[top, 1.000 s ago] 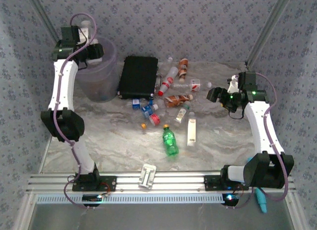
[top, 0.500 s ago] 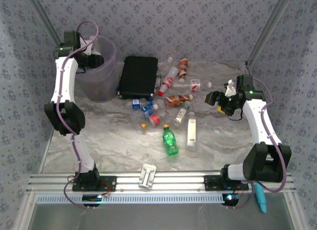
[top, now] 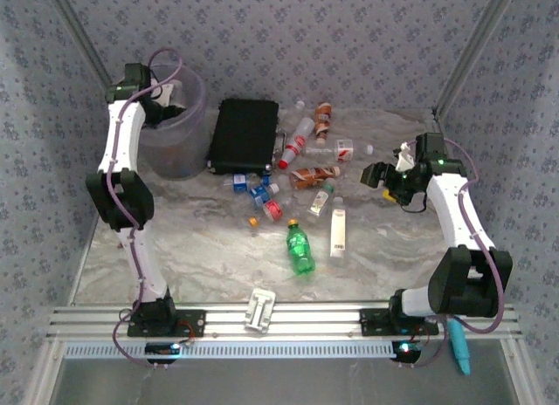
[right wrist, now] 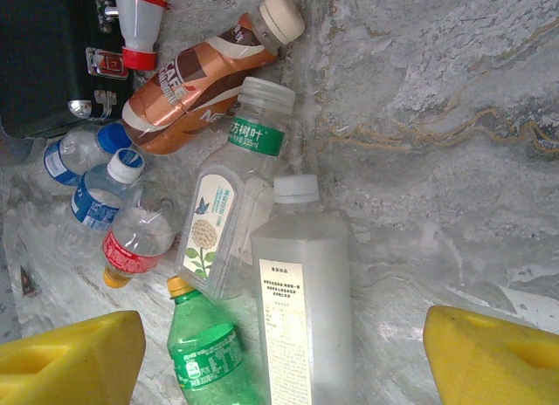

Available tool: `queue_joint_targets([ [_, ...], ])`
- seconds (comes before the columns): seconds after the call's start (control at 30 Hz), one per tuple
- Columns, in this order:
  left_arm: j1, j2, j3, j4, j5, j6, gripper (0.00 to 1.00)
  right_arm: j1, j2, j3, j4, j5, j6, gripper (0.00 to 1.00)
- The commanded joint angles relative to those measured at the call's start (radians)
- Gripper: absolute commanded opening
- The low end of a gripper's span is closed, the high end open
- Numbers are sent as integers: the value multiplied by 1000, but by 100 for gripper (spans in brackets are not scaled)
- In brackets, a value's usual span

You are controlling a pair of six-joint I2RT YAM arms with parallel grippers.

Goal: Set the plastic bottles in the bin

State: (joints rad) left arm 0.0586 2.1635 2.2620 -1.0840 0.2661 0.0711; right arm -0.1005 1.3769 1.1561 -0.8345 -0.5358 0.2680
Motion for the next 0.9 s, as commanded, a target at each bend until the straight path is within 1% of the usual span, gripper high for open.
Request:
queue_joint_targets([
  [0.0,-9,8,-36,-5,26,26,16,-7,1,-10,-13,10,-24,85],
  [0.03,-8,7,-42,-2,30,26,22,-7,-1,-9,-15,14,-24,85],
  [0.07,-9,6,-49,4,37,24,32,-7,-2,-6,-17,18,-25,85],
  [0.1,-10,6,-54,8,41,21,47,-7,-2,-6,-18,19,-26,85],
  [0.13,-11,5,-55,12,44,21,57,-7,-2,-5,-18,20,-24,85],
  [0.17,-11,5,-53,12,43,21,64,-7,-1,-4,-17,20,-21,85],
  [0.27,-14,4,-50,13,47,20,81,-7,-3,-4,-14,17,-16,85],
  [0.37,-17,-2,-50,15,47,17,94,-7,-3,-2,-14,21,-13,85],
  [0.43,-18,-8,-48,17,44,15,99,-7,-3,-3,-12,23,-8,85],
  [0.6,-23,-27,-24,13,35,13,100,-5,-2,2,-8,26,9,85],
  [0.87,-26,-63,85,-23,9,0,100,33,-15,2,-4,90,41,85],
])
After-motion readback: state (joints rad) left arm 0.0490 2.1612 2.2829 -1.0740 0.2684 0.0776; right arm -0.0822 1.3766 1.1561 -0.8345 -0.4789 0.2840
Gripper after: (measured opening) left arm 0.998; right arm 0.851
